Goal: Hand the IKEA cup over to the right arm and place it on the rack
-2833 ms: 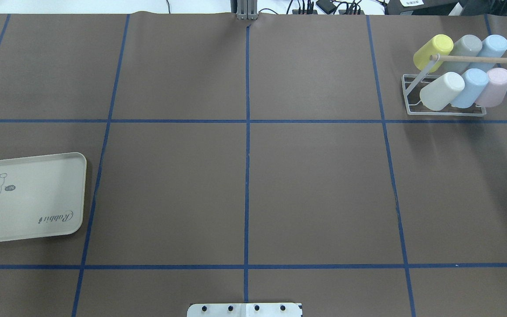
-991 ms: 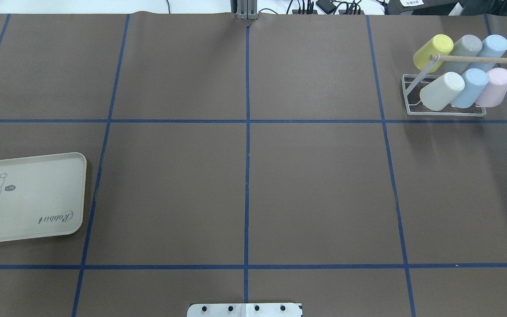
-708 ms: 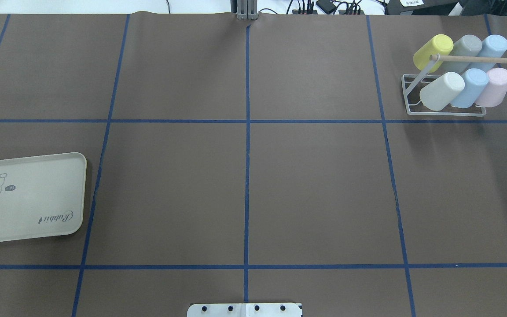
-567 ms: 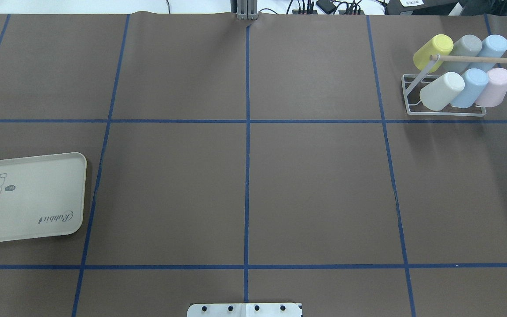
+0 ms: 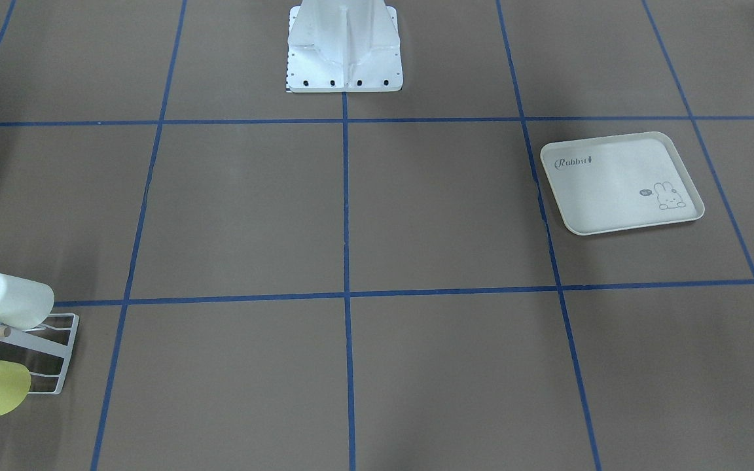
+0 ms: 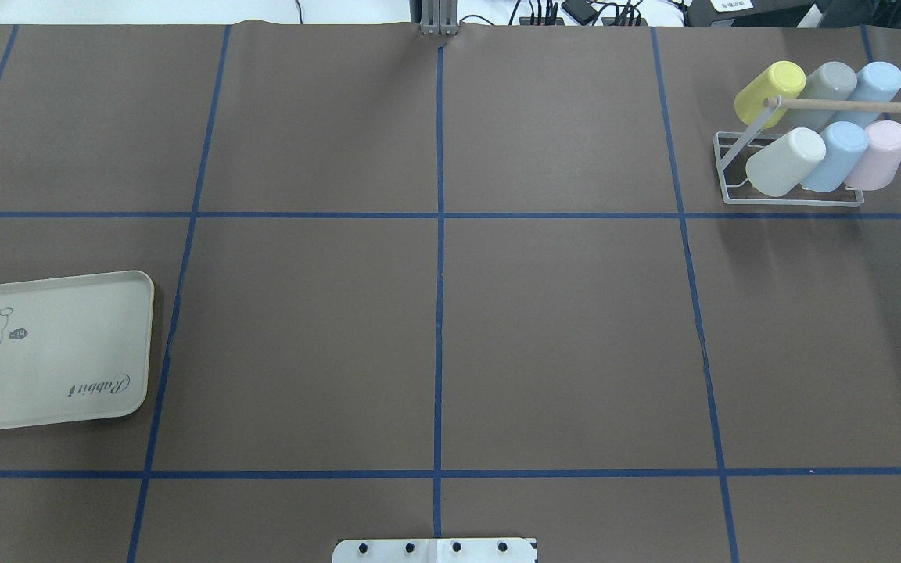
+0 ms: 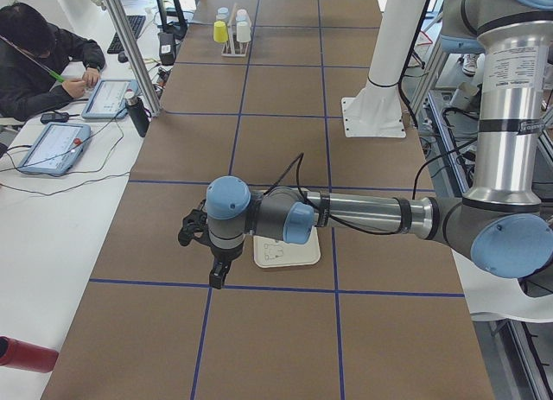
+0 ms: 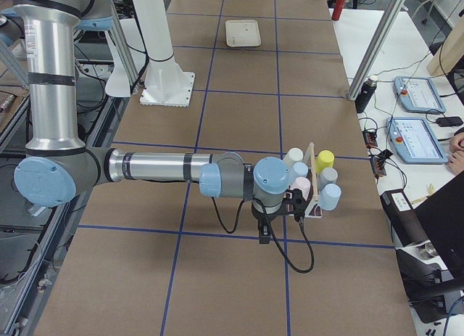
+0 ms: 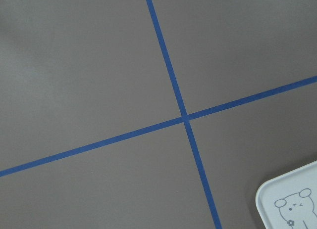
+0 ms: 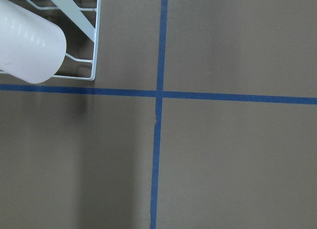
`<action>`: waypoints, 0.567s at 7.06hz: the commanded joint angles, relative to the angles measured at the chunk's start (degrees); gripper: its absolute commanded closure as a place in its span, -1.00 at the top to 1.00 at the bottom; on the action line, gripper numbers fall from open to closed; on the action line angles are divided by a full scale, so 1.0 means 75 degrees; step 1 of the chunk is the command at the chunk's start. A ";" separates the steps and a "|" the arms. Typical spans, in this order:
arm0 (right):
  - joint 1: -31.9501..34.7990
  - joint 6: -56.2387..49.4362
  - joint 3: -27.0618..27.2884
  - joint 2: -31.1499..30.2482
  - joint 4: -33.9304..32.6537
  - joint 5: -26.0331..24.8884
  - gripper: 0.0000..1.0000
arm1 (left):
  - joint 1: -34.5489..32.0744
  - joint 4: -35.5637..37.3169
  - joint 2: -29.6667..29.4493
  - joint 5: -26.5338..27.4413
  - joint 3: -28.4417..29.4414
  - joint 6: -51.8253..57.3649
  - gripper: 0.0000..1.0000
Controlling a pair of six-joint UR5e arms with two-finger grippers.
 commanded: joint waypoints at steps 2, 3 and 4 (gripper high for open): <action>-0.0008 0.0000 -0.0027 0.0000 0.0000 0.0137 1.00 | 0.0278 0.0062 -0.0013 -0.0070 0.0004 -0.0772 1.00; 0.0004 0.0000 -0.0015 0.0000 0.0000 0.0137 1.00 | 0.0314 0.0074 -0.0002 -0.0070 -0.0008 -0.0903 1.00; 0.0004 0.0000 -0.0027 0.0000 0.0000 0.0137 1.00 | 0.0314 0.0109 0.0010 -0.0116 0.0015 -0.0916 1.00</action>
